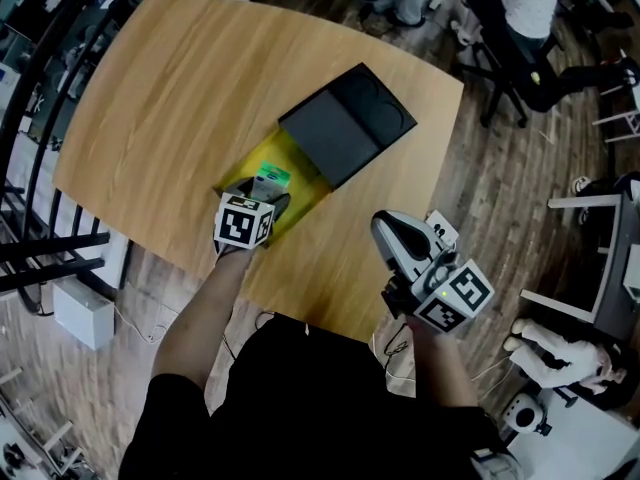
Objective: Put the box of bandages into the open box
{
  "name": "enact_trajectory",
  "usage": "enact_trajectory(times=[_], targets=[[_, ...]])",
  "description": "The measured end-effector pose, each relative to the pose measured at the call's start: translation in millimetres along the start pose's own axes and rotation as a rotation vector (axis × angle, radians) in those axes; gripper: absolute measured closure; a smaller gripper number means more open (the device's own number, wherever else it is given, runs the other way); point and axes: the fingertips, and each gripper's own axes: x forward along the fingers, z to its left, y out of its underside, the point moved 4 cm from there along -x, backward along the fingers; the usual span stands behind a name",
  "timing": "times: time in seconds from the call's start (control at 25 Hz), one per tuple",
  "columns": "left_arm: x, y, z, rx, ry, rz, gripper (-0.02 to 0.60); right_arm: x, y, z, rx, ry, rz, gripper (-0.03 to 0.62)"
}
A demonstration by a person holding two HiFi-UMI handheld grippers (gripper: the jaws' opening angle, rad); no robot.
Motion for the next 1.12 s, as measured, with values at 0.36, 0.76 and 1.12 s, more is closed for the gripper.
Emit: enact_trajectory(times=[0.36,0.76,1.12], targets=[[-30.6,-13.7,4.3,-0.009,-0.05,-0.112,0.225,-8.5,-4.6,13.9,-0.022,-0.033,-0.011,0.556],[-104.7,-29.2,-9.0,-0.042,-0.058,-0.274,0.266,-16.4,-26.8,47.5,-0.074,-0.104,-0.04,0.556],[-166.7,-28.8,-13.9,-0.061,-0.087,-0.386,0.312,-24.3,-39.9,74.0,-0.115,-0.145,-0.063,0.556]])
